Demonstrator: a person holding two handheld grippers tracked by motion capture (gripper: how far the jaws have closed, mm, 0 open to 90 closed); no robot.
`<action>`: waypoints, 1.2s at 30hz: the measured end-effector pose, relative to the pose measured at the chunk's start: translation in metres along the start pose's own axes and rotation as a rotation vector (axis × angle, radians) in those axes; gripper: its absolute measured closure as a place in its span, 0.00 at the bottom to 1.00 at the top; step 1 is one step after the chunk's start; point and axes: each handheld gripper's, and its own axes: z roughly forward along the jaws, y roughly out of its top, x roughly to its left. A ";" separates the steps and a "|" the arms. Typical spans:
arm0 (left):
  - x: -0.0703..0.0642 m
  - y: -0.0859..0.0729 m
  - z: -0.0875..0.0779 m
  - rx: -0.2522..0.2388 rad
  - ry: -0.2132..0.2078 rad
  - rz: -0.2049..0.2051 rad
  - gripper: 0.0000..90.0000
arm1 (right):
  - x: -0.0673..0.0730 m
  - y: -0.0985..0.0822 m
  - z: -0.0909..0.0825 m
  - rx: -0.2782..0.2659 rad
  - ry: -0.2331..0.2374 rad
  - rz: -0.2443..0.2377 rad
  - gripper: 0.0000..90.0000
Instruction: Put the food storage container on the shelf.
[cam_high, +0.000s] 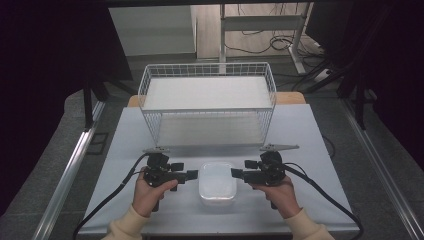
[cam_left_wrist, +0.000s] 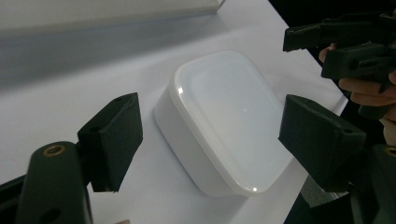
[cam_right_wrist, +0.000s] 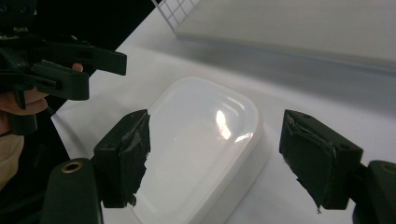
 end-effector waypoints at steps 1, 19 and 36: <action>0.001 -0.002 0.006 0.022 -0.031 -0.024 0.24 | 0.000 -0.005 0.007 0.044 -0.007 -0.004 0.27; 0.021 -0.009 0.033 0.075 -0.133 -0.166 0.34 | -0.007 -0.019 0.030 0.101 0.002 0.089 0.34; 0.022 -0.012 0.034 0.074 -0.160 -0.180 0.65 | -0.007 -0.023 0.025 0.102 0.016 0.145 0.67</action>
